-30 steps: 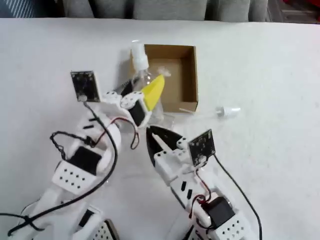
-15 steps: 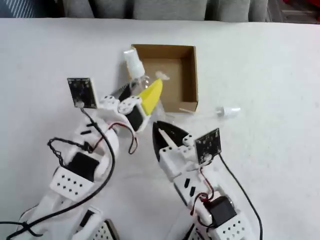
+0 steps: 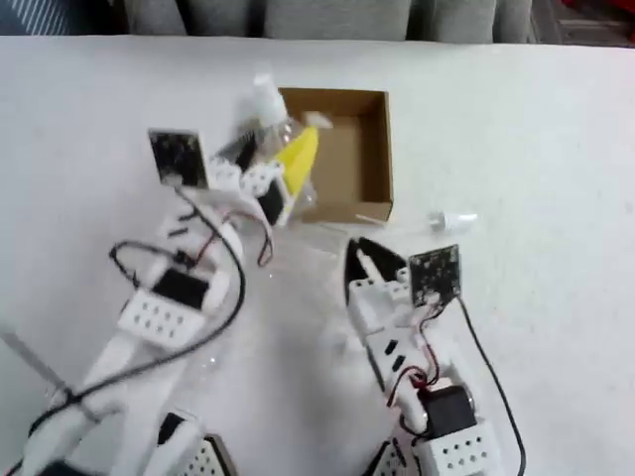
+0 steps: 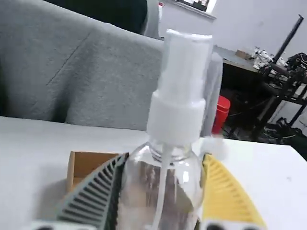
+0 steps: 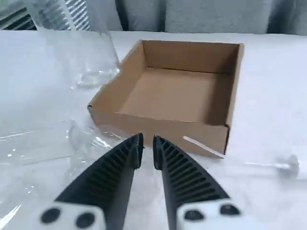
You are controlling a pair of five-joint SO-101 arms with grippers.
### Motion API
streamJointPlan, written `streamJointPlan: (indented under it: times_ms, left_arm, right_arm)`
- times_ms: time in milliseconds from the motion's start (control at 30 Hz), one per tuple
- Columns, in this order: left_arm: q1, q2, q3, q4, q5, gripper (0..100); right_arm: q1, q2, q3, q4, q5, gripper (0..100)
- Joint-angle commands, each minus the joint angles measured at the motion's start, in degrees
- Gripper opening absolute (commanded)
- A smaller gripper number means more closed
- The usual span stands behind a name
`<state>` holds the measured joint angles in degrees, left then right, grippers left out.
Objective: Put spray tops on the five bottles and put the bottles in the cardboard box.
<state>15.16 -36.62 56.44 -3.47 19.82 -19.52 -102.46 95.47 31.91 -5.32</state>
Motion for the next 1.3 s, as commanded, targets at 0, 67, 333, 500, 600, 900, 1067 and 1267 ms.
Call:
streamJointPlan:
  times_ms: [0,67,333,500,600,900,1067,1267]
  left_arm:
    - [-3.47,14.55,-12.04,-7.82,-3.96,2]
    - [-3.47,21.05,-15.12,-11.6,-4.92,2]
    - [-3.91,43.74,-23.56,-32.35,-5.36,2]
    - [-5.05,53.32,-28.22,-39.82,-5.36,2]
    - [-6.55,57.1,-31.3,-40.44,-5.36,2]
    - [-9.1,67.12,-41.93,-40.26,-5.36,2]
    - [-9.27,74.42,-49.32,-40.26,-5.36,2]
    - [-10.07,81.19,-57.41,-40.18,-5.36,2]
  right_arm:
    - [5.14,-0.31,1.41,0.22,0.7,1.5]
    - [7.43,-0.31,1.41,0.57,0.62,1.5]
    - [9.71,-0.22,1.41,0.75,0.62,1.5]
    - [9.63,-0.22,1.41,0.75,0.62,1.5]
    - [9.63,-0.22,1.41,0.75,0.62,1.5]
    - [9.63,-0.13,1.41,0.75,0.62,1.5]
    - [9.63,-0.13,1.41,0.75,0.62,1.5]
    - [9.63,-0.13,1.41,0.75,0.62,1.5]
